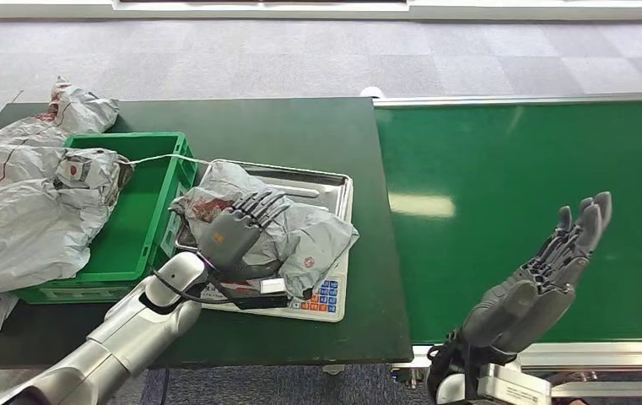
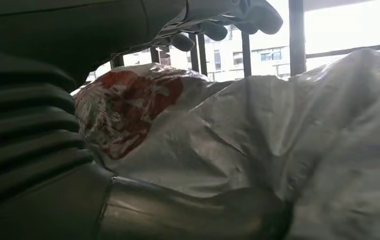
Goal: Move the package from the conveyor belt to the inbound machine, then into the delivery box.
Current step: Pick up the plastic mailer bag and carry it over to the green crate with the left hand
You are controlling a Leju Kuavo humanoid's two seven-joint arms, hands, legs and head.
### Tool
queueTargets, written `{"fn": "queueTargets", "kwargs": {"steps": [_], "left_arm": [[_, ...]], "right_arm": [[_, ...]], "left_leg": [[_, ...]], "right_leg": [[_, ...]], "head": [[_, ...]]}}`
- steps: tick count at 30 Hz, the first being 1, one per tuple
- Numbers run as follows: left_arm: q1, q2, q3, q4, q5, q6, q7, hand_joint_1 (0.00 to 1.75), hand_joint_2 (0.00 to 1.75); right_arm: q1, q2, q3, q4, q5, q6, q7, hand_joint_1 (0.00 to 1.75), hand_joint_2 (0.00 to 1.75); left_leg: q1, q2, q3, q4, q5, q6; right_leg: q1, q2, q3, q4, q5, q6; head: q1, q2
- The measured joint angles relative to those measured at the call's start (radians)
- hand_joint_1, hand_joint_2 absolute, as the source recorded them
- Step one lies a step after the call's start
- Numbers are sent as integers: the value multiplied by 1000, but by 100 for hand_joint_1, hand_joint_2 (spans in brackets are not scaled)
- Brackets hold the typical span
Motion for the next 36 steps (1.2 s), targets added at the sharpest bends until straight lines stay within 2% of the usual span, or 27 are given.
{"fn": "queueTargets", "kwargs": {"steps": [2, 6, 26, 36], "left_arm": [[-2, -23, -3, 25, -18, 5, 2, 175, 175], [-4, -47, -8, 52, -35, 4, 6, 175, 175], [-37, -57, -13, 81, -63, -42, 5, 175, 175], [-44, -26, -13, 43, -89, -36, 27, 175, 175]], "right_arm": [[0, 0, 0, 5, 0, 0, 0, 0, 0], [1, 0, 3, 12, -5, 0, 0, 0, 175], [-4, -16, 21, 26, -20, 0, 15, 0, 175], [-3, -19, 21, 26, -8, 0, 16, 0, 175]], "left_leg": [[0, 0, 0, 0, 0, 0], [0, 1, 0, 0, 0, 0], [0, 1, 0, 0, 1, 0], [0, 1, 0, 0, 1, 0]], "right_leg": [[0, 0, 0, 0, 0, 0], [0, 0, 0, 0, 0, 0], [0, 0, 0, 0, 1, 0], [0, 0, 0, 0, 1, 0]], "head": [[0, 0], [0, 0], [0, 0], [0, 0]]}}
